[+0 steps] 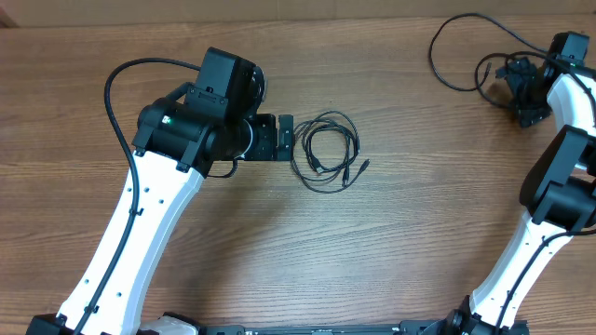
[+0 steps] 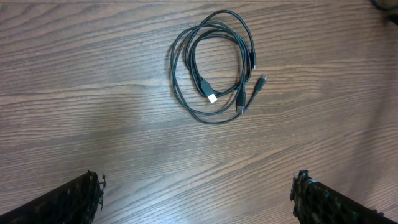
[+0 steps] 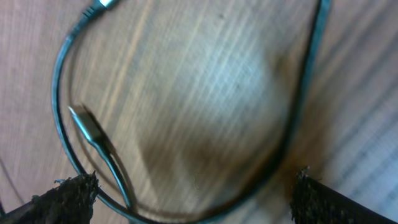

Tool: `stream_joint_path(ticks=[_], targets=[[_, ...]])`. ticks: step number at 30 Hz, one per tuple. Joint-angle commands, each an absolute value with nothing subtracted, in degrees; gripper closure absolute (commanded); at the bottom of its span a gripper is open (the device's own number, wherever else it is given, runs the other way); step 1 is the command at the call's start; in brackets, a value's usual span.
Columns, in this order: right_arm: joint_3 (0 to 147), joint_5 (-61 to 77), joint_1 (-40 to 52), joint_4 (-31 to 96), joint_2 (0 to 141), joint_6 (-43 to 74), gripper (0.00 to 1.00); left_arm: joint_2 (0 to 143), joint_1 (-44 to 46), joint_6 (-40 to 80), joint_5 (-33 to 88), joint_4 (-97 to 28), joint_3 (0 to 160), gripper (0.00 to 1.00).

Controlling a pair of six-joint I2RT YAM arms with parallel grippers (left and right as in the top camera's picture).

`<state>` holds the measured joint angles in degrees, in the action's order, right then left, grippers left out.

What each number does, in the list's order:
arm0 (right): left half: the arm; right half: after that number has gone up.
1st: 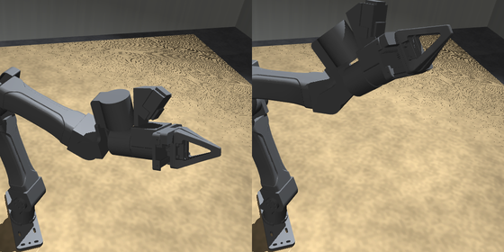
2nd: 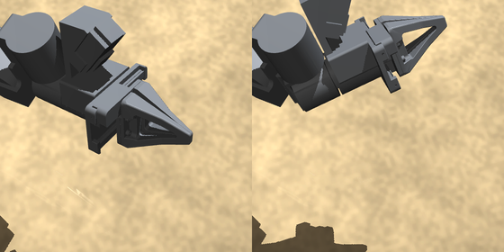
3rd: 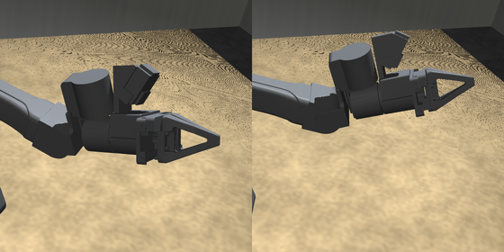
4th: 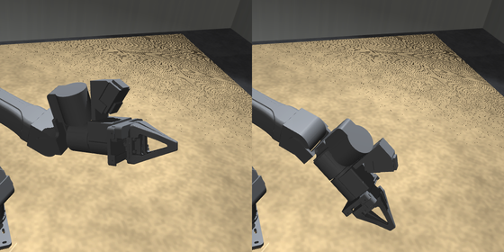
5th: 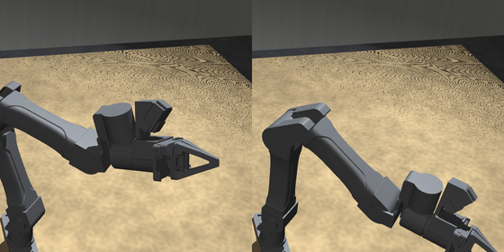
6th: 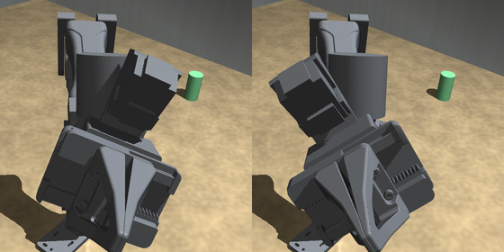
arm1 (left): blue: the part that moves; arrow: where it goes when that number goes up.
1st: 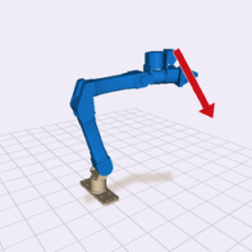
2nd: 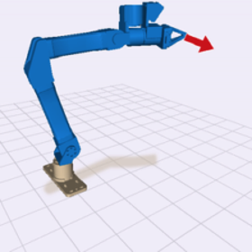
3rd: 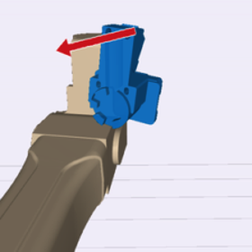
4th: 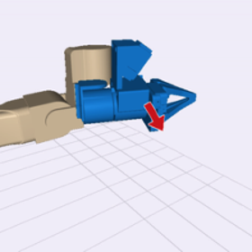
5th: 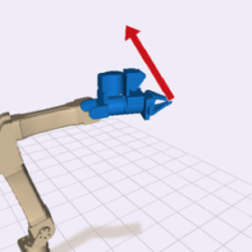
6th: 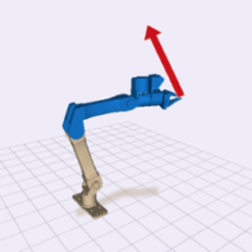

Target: Untangle cables

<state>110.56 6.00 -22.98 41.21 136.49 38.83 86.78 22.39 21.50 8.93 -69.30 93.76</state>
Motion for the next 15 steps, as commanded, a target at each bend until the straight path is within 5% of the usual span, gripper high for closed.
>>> stream_joint_path(ticks=[1,15], targets=[[110.19,6.74,-22.31,39.03,139.61,39.20,0.00,86.89,22.52,22.31,8.58,-69.38,93.95,0.00],[111.72,9.06,-22.22,31.75,142.93,30.33,0.00,86.89,22.50,22.31,8.56,-70.02,93.95,0.00]])
